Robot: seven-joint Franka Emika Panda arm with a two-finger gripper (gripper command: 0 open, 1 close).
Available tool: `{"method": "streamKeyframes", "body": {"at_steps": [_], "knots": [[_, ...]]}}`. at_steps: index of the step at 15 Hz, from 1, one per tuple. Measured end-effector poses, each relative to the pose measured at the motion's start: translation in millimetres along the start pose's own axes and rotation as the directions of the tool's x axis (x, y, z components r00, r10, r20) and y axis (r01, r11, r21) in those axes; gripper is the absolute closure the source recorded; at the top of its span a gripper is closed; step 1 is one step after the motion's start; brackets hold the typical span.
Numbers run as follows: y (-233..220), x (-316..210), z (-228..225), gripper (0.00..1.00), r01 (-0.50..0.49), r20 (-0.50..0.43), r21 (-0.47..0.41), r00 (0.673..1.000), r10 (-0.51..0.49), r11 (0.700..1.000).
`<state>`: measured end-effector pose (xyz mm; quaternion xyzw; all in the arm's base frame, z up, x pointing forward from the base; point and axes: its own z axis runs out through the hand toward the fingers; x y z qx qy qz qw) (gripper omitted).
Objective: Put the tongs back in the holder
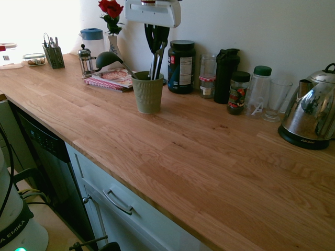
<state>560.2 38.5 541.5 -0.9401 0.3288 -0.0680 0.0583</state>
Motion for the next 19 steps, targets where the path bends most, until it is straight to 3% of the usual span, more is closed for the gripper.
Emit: {"method": "streamKeyframes", "body": {"at_steps": [7,11,15,19], "knots": [[7.8,-8.8,6.2,0.0,-0.001,0.013,-0.003,1.0,0.001,1.0],[14.8,-21.0,-29.2,0.0,-0.001,-0.007,0.003,1.0,0.001,1.0],[57.3,-27.0,-53.7,0.0,-0.111,0.012,-0.12,0.994,0.113,0.987],[119.7,-41.8,-22.5,0.0,-0.121,0.068,-0.167,0.989,0.134,0.979]]}}
